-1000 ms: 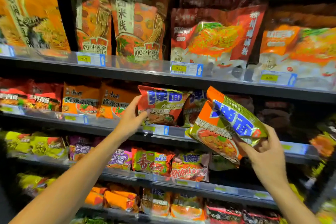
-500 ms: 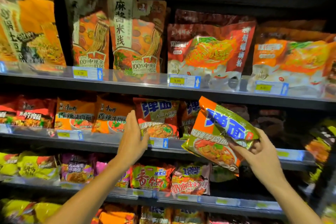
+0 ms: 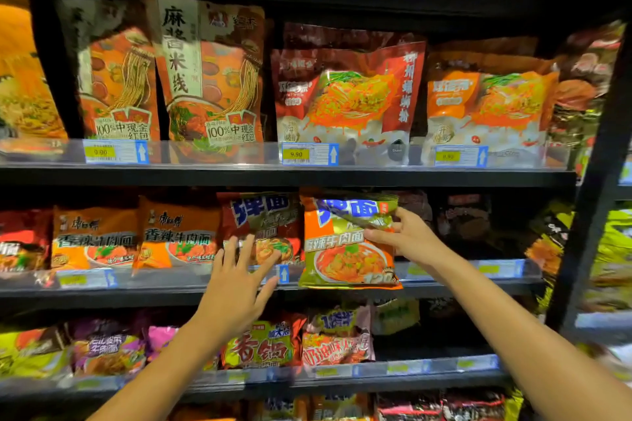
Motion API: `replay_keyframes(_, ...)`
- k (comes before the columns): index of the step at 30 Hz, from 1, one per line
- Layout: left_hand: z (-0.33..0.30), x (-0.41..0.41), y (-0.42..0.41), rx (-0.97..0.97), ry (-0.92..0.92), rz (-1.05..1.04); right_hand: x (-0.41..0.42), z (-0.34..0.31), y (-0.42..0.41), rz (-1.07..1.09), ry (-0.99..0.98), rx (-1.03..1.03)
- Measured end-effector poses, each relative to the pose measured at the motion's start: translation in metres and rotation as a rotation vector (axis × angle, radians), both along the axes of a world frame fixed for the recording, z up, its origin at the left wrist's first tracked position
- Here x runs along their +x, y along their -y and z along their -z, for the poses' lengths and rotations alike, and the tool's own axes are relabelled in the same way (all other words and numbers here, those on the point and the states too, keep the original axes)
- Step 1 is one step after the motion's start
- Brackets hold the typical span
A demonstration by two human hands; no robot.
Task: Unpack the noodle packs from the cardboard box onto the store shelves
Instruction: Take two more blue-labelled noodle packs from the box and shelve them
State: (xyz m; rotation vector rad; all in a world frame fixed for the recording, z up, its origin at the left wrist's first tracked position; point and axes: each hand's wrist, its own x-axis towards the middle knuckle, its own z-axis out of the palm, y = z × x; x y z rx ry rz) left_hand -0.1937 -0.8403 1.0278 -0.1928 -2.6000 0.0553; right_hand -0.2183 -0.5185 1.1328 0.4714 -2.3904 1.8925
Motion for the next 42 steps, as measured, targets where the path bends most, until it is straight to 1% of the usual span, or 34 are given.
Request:
replay_keyframes(2, -0.001, 0.000, 0.001, 0.012, 0.012, -0.002, -0.005, -0.008, 0.008, 0.046, 0.001, 0.006)
replay_keyframes(5, -0.001, 0.001, 0.001, 0.056, -0.003, 0.015, -0.017, -0.015, 0.016, 0.219, -0.049, 0.006)
replay_keyframes(7, -0.001, 0.002, 0.000, 0.062, 0.008, 0.021, -0.026, -0.017, 0.017, 0.305, -0.065, 0.042)
replay_keyframes(9, 0.000, 0.003, -0.002, 0.062, 0.013, 0.031, -0.035, -0.015, 0.018, 0.324, -0.026, 0.130)
replay_keyframes(11, 0.000, 0.004, -0.003, 0.071, 0.009, 0.040, -0.041, -0.007, 0.021, 0.304, 0.020, 0.269)
replay_keyframes(13, 0.000, 0.005, -0.002, 0.070, 0.025, 0.036, -0.046, 0.005, 0.024, 0.278, 0.027, 0.390)
replay_keyframes(14, -0.001, 0.005, -0.002, 0.069, 0.029, 0.031, -0.048, 0.012, 0.026, 0.292, 0.012, 0.412)
replay_keyframes(17, -0.006, 0.009, -0.006, 0.090, 0.014, 0.034, -0.043, 0.032, 0.031, 0.431, -0.105, 0.401)
replay_keyframes(19, -0.011, 0.010, -0.012, 0.099, -0.010, 0.069, -0.033, 0.045, 0.033, 0.531, -0.318, 0.456)
replay_keyframes(20, -0.013, 0.009, -0.017, 0.096, -0.022, 0.094, -0.027, 0.053, 0.035, 0.512, -0.448, 0.482)
replay_keyframes(21, -0.014, 0.008, -0.022, 0.092, -0.028, 0.111, -0.020, 0.059, 0.038, 0.434, -0.562, 0.512)
replay_keyframes(23, -0.016, 0.003, -0.030, 0.070, -0.003, 0.091, -0.009, 0.071, 0.045, 0.223, -0.687, 0.673)
replay_keyframes(24, -0.016, 0.000, -0.033, 0.052, 0.016, 0.061, -0.007, 0.076, 0.049, 0.150, -0.681, 0.785)
replay_keyframes(25, -0.016, -0.003, -0.034, 0.034, 0.034, 0.034, -0.005, 0.080, 0.052, 0.110, -0.633, 0.882)
replay_keyframes(27, -0.015, -0.006, -0.032, 0.010, 0.053, 0.006, -0.005, 0.082, 0.055, 0.109, -0.535, 0.966)
replay_keyframes(31, -0.019, -0.006, -0.026, 0.024, 0.068, -0.007, -0.006, 0.074, 0.056, 0.149, -0.482, 1.026)
replay_keyframes(35, -0.019, -0.003, -0.026, 0.022, 0.088, -0.003, -0.009, 0.073, 0.058, 0.124, -0.450, 1.050)
replay_keyframes(37, -0.016, -0.001, -0.025, 0.050, 0.083, 0.031, -0.007, 0.076, 0.055, 0.104, -0.465, 1.014)
replay_keyframes(40, -0.012, 0.006, -0.025, 0.124, 0.001, 0.114, 0.000, 0.083, 0.043, 0.121, -0.556, 0.894)
replay_keyframes(42, -0.008, 0.010, -0.030, 0.139, -0.030, 0.182, 0.007, 0.086, 0.033, 0.139, -0.583, 0.805)
